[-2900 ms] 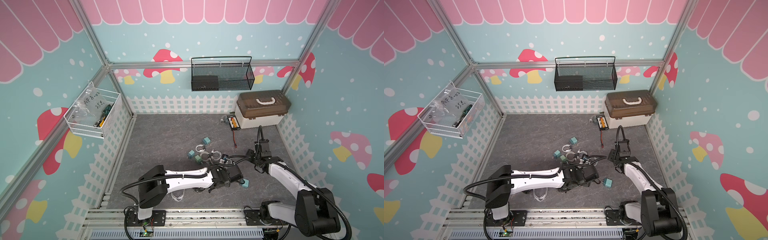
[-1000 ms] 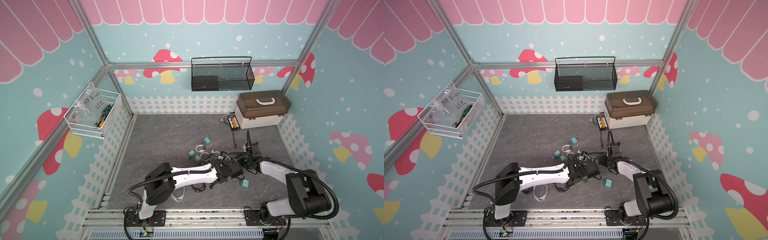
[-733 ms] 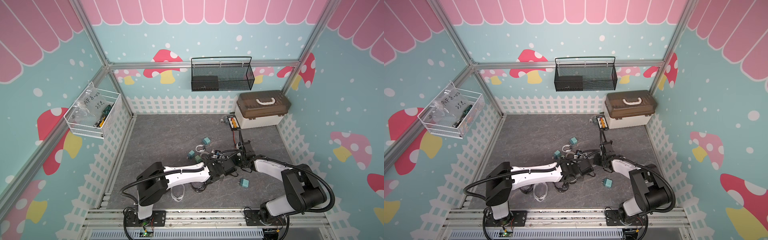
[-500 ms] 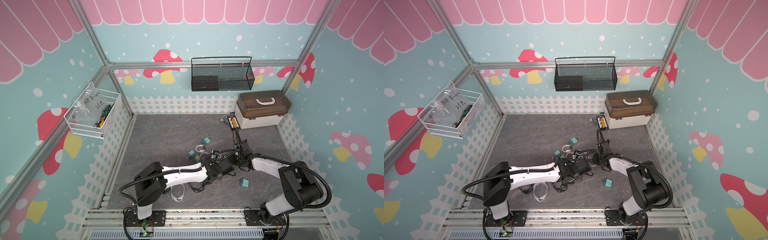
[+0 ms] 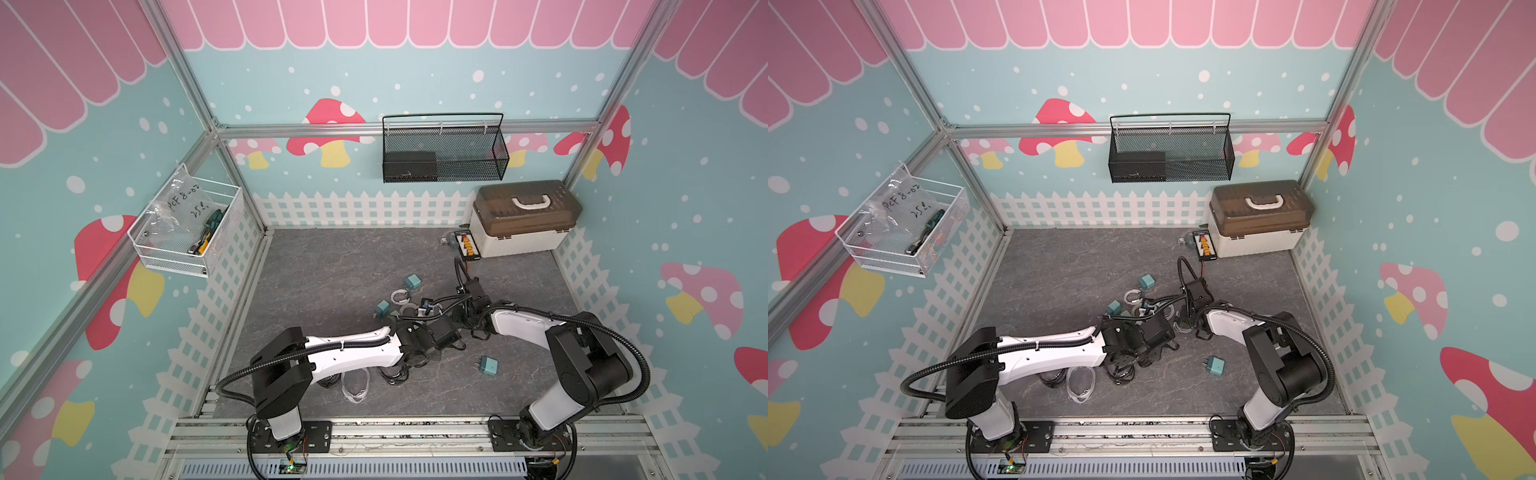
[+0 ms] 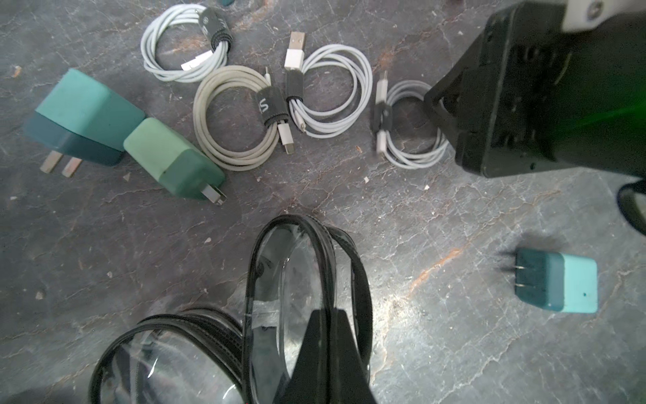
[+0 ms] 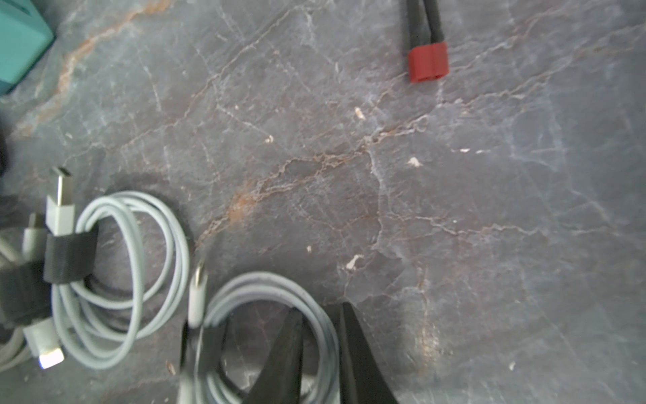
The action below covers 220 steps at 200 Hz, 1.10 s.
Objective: Pack away charging kits
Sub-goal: Pick up the charging cable from the center of the board, then place the charging cable in the storage bag.
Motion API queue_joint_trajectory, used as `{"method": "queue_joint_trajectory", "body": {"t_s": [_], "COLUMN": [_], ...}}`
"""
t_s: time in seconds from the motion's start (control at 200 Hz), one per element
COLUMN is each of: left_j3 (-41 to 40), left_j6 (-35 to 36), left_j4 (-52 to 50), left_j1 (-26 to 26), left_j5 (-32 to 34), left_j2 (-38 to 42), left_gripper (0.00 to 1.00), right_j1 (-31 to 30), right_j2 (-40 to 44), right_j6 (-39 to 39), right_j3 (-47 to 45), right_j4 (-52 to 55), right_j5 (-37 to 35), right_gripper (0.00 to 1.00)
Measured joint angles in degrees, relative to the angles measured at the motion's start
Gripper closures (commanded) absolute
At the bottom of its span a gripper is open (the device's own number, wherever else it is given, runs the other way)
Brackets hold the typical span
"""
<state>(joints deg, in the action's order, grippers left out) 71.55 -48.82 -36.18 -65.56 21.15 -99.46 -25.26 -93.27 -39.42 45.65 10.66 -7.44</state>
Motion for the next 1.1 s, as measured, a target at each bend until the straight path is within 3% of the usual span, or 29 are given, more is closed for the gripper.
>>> {"method": "queue_joint_trajectory", "body": {"t_s": [0.13,0.31,0.75,1.101], "left_j3": [-0.83,-1.84,-2.10,-2.10], "left_j6": [0.04,0.90,4.13,5.77], "left_j4": [0.50,2.58,9.14,13.57], "left_j1": [0.17,0.31,0.39,0.66], "left_j5": [-0.04,-0.13,0.09,1.66], "left_j2": [0.92,1.31,1.18,-0.42], "left_gripper": [1.00,1.00,1.00,1.00], "right_j1": [-0.04,-0.04,-1.16,-5.05], "right_j2": [-0.07,3.10,29.00,30.01], "right_j6": [-0.04,-0.07,-0.09,-0.98], "right_j3": [0.17,-1.88,-7.04,-7.30], "right_j4": [-0.11,1.55,8.87,10.38], "right_j5": [-0.13,0.61,7.30,10.47], "right_gripper": [0.99,1.00,1.00,1.00]}}
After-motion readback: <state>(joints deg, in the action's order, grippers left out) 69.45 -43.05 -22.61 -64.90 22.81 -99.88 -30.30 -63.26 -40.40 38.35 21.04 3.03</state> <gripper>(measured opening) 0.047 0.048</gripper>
